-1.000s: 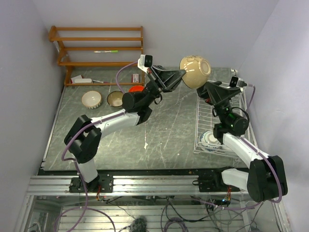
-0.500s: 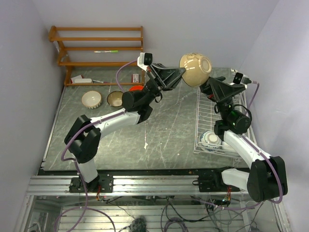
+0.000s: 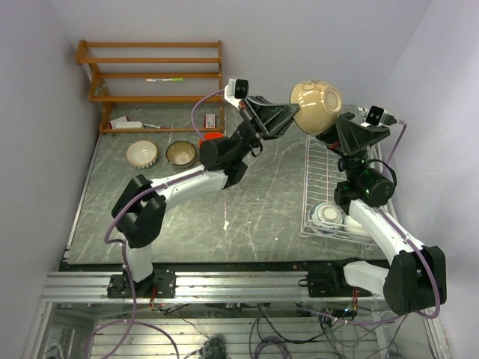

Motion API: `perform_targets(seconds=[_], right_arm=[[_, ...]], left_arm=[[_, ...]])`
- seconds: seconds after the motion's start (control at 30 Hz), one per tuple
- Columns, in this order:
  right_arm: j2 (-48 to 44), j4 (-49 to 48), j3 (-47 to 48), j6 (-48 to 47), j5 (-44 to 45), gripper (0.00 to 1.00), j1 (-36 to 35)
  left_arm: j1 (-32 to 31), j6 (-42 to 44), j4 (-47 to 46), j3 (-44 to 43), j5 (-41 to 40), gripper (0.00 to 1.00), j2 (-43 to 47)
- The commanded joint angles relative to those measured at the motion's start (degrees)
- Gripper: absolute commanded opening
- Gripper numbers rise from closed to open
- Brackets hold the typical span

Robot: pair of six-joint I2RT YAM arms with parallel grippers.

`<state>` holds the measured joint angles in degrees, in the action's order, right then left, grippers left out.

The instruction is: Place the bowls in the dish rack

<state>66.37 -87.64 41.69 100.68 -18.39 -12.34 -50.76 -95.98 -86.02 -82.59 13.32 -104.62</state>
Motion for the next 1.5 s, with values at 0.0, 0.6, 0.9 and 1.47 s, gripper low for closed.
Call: perform_targets(seconds=[0.0,0.6,0.9,1.47], right_arm=[[-1.9,-16.8,2.1,1.6,1.5,0.79,-0.3],[-2.8,-16.8,3.2,-1.0,2.3,0.02,-0.3],[-1.2,-16.8,4.8,-0.7,-0.3,0.00,-0.3],[1.8,-16.4,3.3,-2.6,-3.9,0.00,0.2]], left_arm=[[-1.0,2.3,-13.1,-3.5,-0.7,0.07,-0.2],[-1.0,0.3,-13.2,-9.3,0.3,0.07,-6.5],[-0.9,-1.1,-13.2,-8.8,0.8,0.07,-8.2],[1.8,-3.8,-13.2,-5.4,3.7,0.66,-7.5]])
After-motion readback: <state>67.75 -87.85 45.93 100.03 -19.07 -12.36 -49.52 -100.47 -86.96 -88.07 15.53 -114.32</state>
